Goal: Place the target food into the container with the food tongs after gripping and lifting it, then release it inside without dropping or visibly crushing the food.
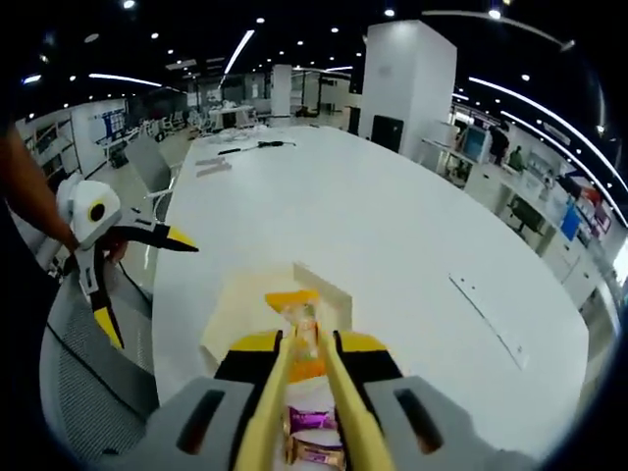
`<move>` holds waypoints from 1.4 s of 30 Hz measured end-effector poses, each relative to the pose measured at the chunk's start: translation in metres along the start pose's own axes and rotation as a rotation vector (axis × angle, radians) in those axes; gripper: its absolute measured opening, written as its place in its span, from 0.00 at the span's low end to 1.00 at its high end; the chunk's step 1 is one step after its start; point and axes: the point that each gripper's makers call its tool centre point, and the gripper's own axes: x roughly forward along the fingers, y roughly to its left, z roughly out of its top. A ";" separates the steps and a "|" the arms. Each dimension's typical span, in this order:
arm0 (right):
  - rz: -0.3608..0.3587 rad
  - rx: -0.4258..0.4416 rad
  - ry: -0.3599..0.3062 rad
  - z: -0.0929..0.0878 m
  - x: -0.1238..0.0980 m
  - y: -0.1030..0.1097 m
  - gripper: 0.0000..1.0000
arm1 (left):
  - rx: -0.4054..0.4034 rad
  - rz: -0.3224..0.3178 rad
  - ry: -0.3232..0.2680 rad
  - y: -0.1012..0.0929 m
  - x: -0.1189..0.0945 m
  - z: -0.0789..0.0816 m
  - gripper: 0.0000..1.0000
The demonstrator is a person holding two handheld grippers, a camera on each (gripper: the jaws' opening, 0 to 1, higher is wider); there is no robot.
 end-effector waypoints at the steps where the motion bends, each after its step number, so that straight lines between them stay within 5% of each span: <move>1: 0.007 -0.004 0.002 0.002 0.003 0.002 0.19 | 0.003 -0.002 0.001 -0.001 0.000 0.000 1.00; 10: 0.048 -0.023 0.011 0.017 0.033 0.013 0.20 | 0.000 0.002 0.001 0.000 0.000 0.000 0.99; 23: 0.080 -0.053 -0.005 0.033 0.048 0.026 0.22 | -0.007 0.007 -0.005 0.002 -0.001 0.001 0.99; 42: 0.074 -0.058 -0.081 0.034 0.014 0.022 0.25 | 0.000 0.002 -0.003 0.001 -0.001 0.001 0.99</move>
